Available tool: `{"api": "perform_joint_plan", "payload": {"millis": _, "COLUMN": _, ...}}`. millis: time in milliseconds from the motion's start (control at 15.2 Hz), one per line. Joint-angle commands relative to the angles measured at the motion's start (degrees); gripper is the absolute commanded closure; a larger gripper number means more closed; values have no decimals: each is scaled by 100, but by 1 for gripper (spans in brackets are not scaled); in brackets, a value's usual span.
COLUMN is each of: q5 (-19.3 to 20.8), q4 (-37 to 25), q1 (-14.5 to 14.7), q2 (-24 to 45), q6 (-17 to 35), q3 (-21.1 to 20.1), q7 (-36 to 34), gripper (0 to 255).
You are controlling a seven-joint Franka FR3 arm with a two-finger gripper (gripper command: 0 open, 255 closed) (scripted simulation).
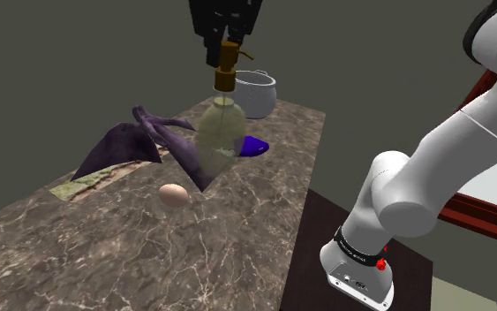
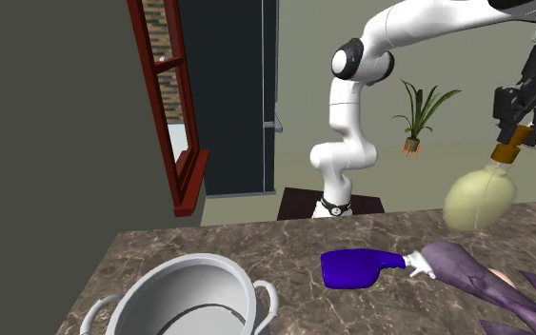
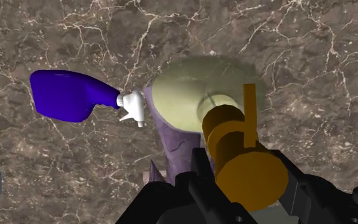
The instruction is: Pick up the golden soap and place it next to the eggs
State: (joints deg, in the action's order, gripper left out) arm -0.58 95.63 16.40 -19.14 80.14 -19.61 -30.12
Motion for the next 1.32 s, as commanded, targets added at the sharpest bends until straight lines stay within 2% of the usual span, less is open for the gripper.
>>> {"api": "perform_joint_plan", "payload": {"millis": 0, "q5": 9, "q4": -227, "q1": 72, "q2": 208, "q6": -33, "q3": -257, "q7": -346, "gripper": 255}}
{"api": "perform_joint_plan", "payload": {"millis": 264, "q5": 161, "q4": -834, "q1": 229, "q2": 795, "q6": -125, "q3": -770, "q7": -1024, "gripper": 255}}
{"api": "perform_joint_plan", "payload": {"millis": 528, "q5": 507, "q4": -1620, "q1": 472, "q2": 1562, "q6": -295, "q3": -1308, "q7": -1758, "gripper": 255}}
{"api": "perform_joint_plan", "payload": {"millis": 726, "q5": 942, "q4": -2376, "q1": 811, "q2": 2289, "q6": -518, "q3": -1682, "q7": -2340, "gripper": 255}}
{"api": "perform_joint_plan", "payload": {"millis": 924, "q5": 1442, "q4": -3196, "q1": 1290, "q2": 3020, "q6": -815, "q3": -1915, "q7": -2816, "gripper": 255}}
{"api": "perform_joint_plan", "payload": {"millis": 1254, "q5": 1160, "q4": -2334, "q1": 1072, "q2": 2642, "q6": -241, "q3": -1837, "q7": -2740, "gripper": 255}}
